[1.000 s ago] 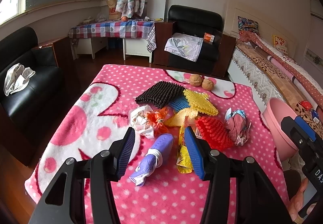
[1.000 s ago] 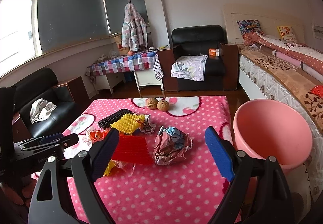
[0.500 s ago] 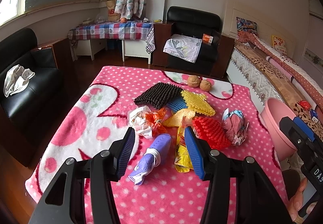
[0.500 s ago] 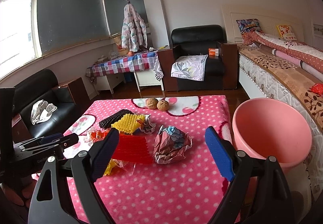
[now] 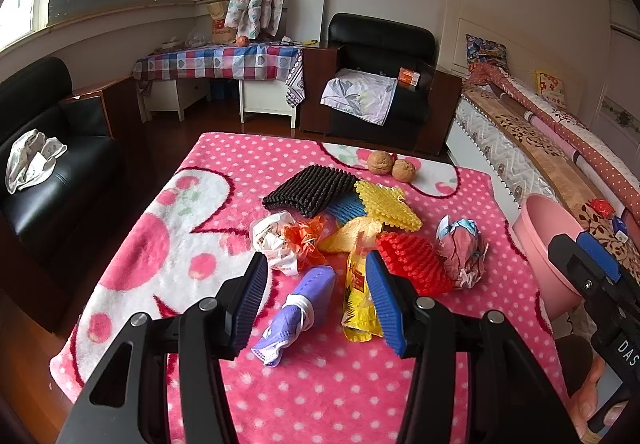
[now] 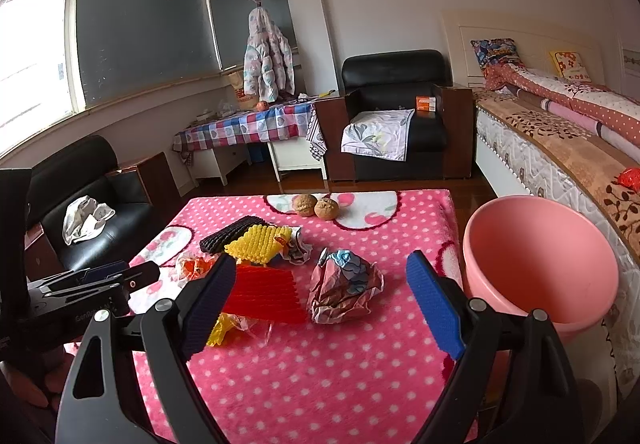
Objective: Collect trash
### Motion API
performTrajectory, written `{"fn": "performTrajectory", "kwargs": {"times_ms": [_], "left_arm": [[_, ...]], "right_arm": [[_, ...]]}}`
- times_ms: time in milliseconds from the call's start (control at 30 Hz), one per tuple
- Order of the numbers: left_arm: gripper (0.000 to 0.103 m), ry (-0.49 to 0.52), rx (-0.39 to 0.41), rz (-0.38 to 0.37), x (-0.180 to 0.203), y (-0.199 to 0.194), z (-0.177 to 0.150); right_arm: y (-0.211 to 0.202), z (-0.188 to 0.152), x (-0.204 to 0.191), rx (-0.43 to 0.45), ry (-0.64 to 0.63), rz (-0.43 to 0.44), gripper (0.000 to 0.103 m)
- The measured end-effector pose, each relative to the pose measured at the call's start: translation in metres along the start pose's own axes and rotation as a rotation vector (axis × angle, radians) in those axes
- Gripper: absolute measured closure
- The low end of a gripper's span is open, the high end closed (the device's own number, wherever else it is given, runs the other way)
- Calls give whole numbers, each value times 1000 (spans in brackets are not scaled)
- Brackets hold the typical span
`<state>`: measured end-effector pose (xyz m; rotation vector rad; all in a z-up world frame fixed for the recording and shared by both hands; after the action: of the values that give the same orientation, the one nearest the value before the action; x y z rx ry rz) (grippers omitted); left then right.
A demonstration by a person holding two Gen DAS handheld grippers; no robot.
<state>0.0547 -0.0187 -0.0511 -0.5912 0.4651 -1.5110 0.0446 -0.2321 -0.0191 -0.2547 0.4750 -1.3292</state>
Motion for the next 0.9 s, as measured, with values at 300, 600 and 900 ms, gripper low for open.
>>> {"fn": "performTrajectory", "kwargs": {"times_ms": [300,600,900], "left_arm": [[52,0,0,-2,1,-1,0],[52,1,-2,-3,2,-1,1],[52,1,-3,-3,2,-1,1]], "right_arm": [[0,0,0,2,0,-1,16],[0,-1,0,4,1,-1,16],[0,-1,0,4,0,-1,16]]}}
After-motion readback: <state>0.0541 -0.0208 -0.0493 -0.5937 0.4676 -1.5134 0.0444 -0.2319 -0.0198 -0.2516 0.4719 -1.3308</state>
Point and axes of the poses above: each gripper's, at about its wrist camera, not at the fingertips, and y roughly the way its jaws point, x to its right, z to its top, the point moved 9 cm from there along y, roughly the way its jaws point, and after that the axes turned 1 degree about x, right-handed, at the moved point
